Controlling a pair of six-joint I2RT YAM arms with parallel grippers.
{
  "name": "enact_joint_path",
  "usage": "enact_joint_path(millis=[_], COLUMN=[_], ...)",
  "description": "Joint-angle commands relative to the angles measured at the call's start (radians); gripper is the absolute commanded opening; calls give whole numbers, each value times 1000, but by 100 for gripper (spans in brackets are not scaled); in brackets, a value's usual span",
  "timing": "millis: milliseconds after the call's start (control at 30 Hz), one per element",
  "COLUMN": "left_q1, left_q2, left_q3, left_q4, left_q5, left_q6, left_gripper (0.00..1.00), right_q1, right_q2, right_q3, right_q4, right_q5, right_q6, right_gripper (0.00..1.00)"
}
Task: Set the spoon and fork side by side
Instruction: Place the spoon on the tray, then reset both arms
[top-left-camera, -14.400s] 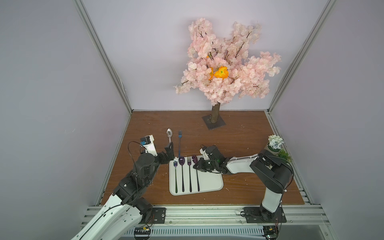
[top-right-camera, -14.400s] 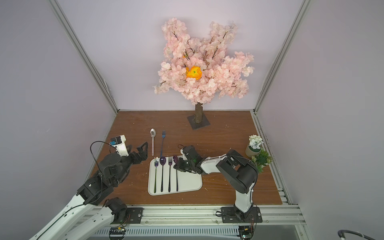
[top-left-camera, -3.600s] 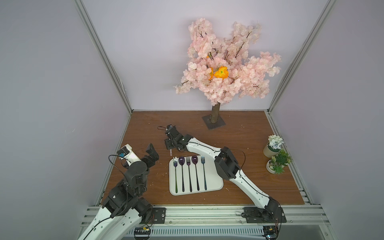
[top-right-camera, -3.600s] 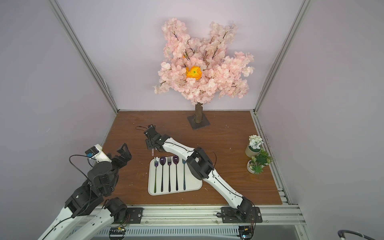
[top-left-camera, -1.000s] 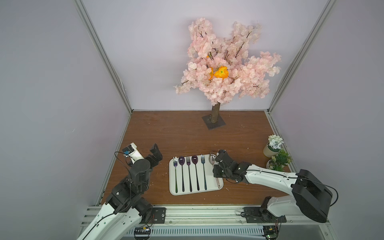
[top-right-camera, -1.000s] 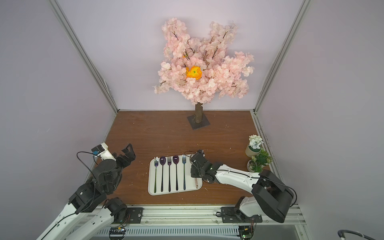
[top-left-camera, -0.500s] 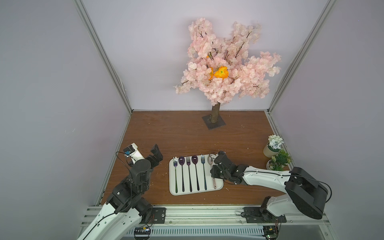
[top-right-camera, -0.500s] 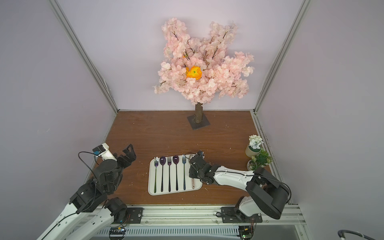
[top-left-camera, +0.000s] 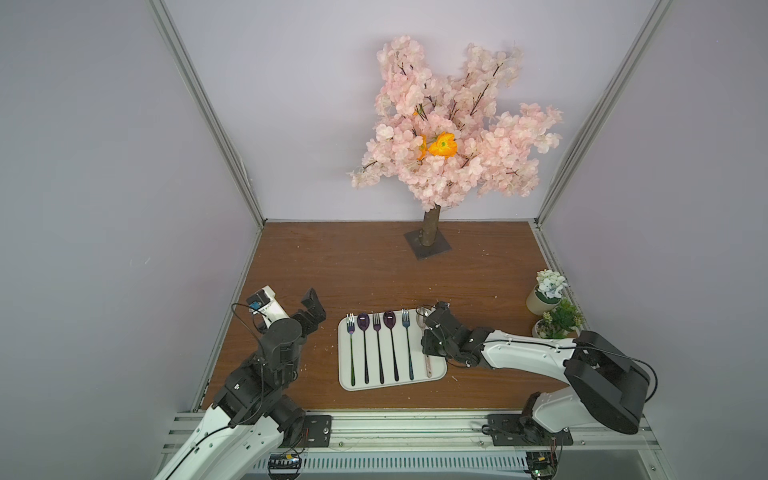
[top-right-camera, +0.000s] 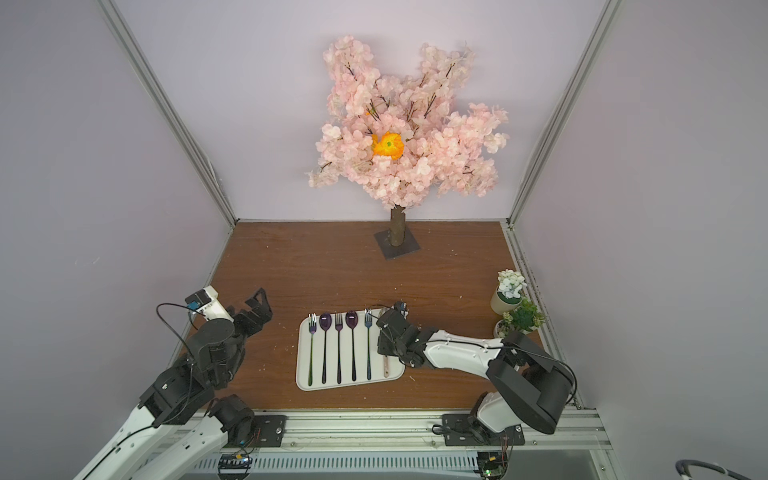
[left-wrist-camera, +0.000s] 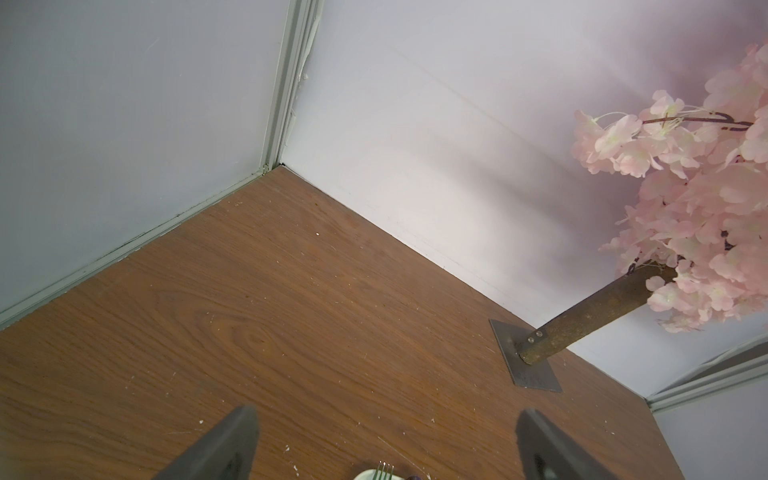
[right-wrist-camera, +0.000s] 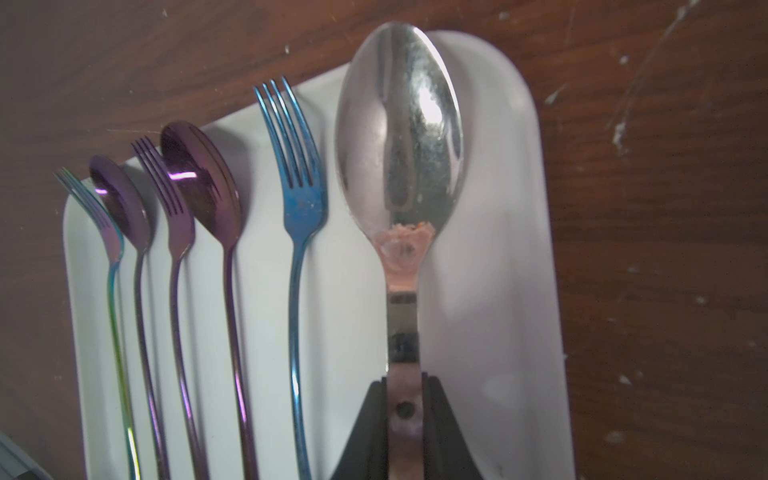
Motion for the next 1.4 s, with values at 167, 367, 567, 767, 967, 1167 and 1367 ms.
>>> enact_joint_path(millis=[167, 367, 567, 767, 967, 1167, 1367], left_q1=[9, 7, 8, 8, 9, 9, 140], left_q2=[11, 15, 22, 40, 111, 327, 517], left_q3=[-5, -5, -5, -7, -17, 29, -51], left_q4=[7, 7, 7, 7, 100, 287, 660], left_q5=[2, 3, -5, -6, -36, -219, -263], left_q6=[5, 4, 4, 2, 66, 206, 403], left_gripper=[99, 99, 99, 99, 99, 99, 99], right_q1=[11, 25, 55, 97, 86, -164, -451], right_q2=[22, 17, -16, 14, -14, -171, -365], right_q3=[35, 62, 133, 248, 333, 321, 98], right_q4=[-42, -72, -176, -298, -351, -212, 264], right_q5=[15, 39, 123, 227, 366, 351, 186], right_q6=[-46, -63, -89, -132, -258, -576, -923], right_gripper=[21, 29, 42, 66, 96, 99, 99])
